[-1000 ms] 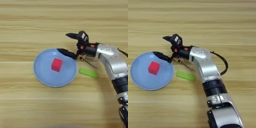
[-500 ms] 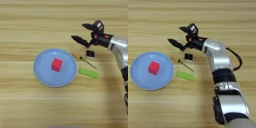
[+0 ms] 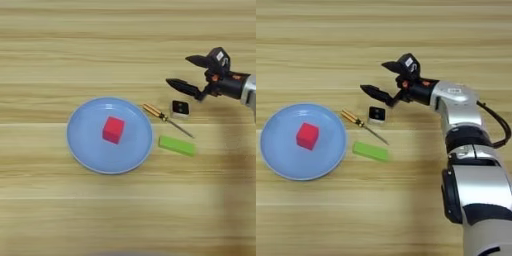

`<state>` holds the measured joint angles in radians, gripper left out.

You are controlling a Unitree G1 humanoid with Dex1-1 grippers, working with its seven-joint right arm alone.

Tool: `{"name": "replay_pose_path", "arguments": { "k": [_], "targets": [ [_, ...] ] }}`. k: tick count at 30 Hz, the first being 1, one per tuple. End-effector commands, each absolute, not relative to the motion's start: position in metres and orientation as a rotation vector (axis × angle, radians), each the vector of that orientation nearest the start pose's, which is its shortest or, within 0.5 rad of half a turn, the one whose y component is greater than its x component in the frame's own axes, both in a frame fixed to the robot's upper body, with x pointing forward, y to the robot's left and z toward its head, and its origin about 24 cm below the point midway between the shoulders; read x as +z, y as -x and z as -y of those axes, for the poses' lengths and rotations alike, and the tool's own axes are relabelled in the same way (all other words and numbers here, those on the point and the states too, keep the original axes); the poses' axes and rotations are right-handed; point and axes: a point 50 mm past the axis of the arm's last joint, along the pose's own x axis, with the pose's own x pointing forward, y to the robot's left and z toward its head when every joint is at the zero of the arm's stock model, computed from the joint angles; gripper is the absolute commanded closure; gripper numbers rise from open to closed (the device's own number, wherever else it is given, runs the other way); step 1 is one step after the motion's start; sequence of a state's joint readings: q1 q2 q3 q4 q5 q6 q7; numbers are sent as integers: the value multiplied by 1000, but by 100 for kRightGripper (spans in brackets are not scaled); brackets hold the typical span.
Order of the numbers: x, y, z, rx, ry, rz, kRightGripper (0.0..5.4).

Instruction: Move the objects on the table

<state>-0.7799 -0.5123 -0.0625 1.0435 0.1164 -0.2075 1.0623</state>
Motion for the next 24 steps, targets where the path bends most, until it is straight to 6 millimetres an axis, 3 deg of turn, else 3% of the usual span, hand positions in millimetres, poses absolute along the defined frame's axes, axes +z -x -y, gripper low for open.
{"name": "replay_pose_path", "arguments": {
  "k": [1, 10, 24],
  "targets": [
    [141, -368, 245, 799, 389, -46, 3],
    [115, -360, 249, 840, 426, -166, 3],
    [99, -358, 253, 806, 465, -269, 3]
  ]
}}
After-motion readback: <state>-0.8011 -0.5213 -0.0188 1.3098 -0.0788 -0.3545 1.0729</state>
